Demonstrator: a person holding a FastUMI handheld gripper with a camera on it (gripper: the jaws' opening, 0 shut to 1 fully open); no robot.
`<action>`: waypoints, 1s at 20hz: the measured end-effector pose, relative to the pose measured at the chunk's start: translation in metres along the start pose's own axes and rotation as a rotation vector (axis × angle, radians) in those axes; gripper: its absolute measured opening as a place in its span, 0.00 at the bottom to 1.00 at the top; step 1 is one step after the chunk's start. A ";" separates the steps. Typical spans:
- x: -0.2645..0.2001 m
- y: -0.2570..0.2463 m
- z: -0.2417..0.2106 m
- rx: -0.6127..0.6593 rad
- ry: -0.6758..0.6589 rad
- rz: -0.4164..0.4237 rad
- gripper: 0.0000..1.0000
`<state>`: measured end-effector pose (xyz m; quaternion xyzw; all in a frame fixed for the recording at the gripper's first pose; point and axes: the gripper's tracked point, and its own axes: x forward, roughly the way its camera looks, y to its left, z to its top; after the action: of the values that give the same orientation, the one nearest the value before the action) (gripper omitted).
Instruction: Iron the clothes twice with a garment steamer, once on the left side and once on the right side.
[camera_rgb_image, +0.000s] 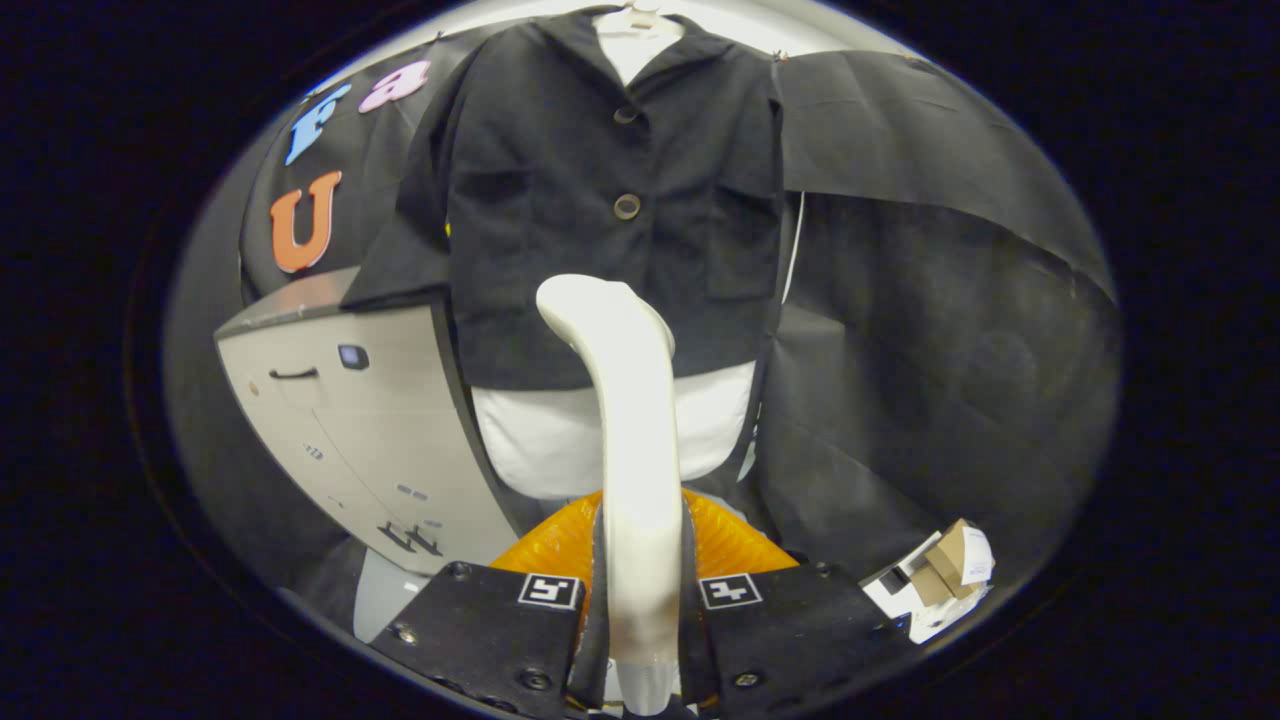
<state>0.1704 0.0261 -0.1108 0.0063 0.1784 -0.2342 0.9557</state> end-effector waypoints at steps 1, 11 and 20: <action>-0.007 -0.008 0.016 0.008 -0.027 0.000 0.30; -0.038 -0.066 0.178 0.039 -0.311 0.103 0.30; -0.005 -0.097 0.267 0.035 -0.494 0.300 0.30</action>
<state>0.2128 -0.0833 0.1482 -0.0080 -0.0670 -0.0879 0.9938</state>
